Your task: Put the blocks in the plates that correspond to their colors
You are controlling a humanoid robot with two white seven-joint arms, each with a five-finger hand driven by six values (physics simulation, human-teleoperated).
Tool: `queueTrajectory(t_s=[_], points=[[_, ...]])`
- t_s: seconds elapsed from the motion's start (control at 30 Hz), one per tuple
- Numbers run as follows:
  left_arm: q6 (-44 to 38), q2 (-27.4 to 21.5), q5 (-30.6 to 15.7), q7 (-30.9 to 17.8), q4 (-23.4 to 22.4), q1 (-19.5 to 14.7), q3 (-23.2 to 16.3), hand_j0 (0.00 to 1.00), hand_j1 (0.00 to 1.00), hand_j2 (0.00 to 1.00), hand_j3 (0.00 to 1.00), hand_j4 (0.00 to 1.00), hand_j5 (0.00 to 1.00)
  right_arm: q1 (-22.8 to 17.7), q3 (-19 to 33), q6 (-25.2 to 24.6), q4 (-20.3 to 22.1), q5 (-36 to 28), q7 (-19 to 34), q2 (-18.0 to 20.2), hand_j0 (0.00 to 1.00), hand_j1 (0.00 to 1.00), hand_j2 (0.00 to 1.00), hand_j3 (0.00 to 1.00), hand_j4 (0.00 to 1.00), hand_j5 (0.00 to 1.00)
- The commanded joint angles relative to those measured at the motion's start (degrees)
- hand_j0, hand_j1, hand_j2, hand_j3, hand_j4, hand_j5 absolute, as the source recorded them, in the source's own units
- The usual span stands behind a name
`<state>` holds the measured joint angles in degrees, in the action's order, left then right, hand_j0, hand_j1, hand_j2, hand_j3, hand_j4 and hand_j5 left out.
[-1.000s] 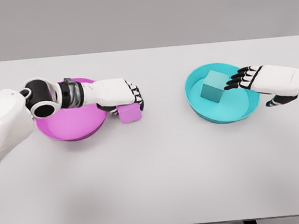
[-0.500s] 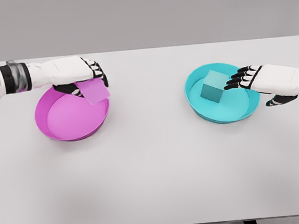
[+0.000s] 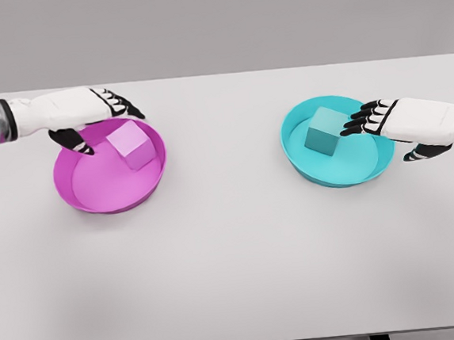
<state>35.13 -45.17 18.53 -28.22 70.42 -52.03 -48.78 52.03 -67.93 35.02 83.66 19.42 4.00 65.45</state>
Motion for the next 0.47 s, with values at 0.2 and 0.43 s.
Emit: queueTrajectory(t_s=[0.2, 0.43], points=[[-0.13, -1.85, -2.71, 0.18, -18.83, 0.44, 6.77, 1.00, 1.00, 1.00, 1.00, 1.00, 1.00, 0.00, 0.08, -0.02, 0.01, -0.34, -0.05, 0.03, 1.00, 1.00, 1.00, 1.00, 1.00, 1.00], [-0.13, -1.85, -2.53, 0.01, -19.62, 0.97, 6.77, 1.00, 1.00, 1.00, 1.00, 1.00, 1.00, 0.00, 0.08, -0.02, 0.01, -0.34, -0.05, 0.03, 1.00, 1.00, 1.00, 1.00, 1.00, 1.00]])
